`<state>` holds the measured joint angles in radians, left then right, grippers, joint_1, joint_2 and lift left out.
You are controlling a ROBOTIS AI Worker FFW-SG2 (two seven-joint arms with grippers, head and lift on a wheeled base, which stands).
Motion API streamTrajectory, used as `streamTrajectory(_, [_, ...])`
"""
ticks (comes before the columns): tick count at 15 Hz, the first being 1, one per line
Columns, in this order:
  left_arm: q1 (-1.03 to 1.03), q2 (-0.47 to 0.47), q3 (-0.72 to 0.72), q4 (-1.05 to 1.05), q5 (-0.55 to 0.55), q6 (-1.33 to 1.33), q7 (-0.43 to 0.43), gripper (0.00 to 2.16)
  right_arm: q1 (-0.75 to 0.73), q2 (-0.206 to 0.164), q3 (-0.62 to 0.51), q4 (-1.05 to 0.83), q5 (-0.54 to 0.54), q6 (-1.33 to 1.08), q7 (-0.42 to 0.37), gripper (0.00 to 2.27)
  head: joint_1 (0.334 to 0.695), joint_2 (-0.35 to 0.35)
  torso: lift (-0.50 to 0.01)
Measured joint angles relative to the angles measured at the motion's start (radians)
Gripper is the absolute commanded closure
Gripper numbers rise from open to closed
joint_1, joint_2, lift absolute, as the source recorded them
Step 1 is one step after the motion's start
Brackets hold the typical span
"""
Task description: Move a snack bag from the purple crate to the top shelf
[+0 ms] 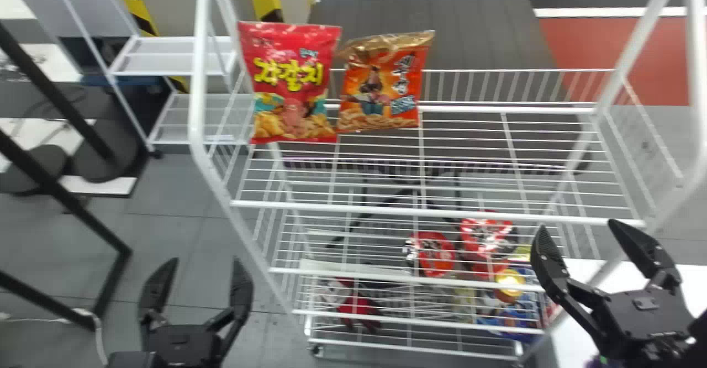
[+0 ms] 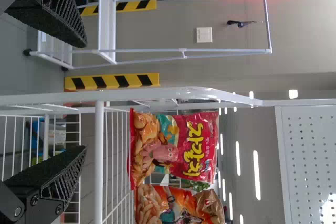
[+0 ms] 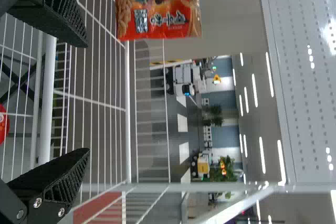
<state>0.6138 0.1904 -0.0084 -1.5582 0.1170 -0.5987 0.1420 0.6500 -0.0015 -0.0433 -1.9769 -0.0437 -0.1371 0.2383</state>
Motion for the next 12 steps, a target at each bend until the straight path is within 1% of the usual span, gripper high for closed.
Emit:
streamTrajectory(1, [0.006,0.001,0.000,-0.016,0.003,0.002,0.010,0.13,0.001,0.000,0.006,0.003,0.029,-0.002,0.007,0.11,0.695,0.173,0.000])
streamTrajectory(3, [0.022,0.006,0.000,-0.055,0.013,0.003,0.020,0.12,0.005,0.000,0.009,0.018,0.075,-0.011,0.019,0.11,0.695,0.185,0.000])
streamTrajectory(4, [0.028,0.008,-0.001,-0.072,0.022,0.003,0.021,0.12,0.008,0.000,0.012,0.025,0.092,-0.026,0.041,0.11,0.695,0.190,0.000])
streamTrajectory(6, [0.037,0.008,-0.009,-0.098,0.039,0.003,0.033,0.12,0.009,0.000,0.023,0.044,0.101,-0.075,0.068,0.11,0.695,0.217,0.000])
streamTrajectory(12, [0.052,0.019,-0.024,-0.141,0.060,0.053,0.033,0.10,0.022,0.000,0.030,0.062,0.096,-0.131,0.061,0.12,0.695,0.214,0.000])
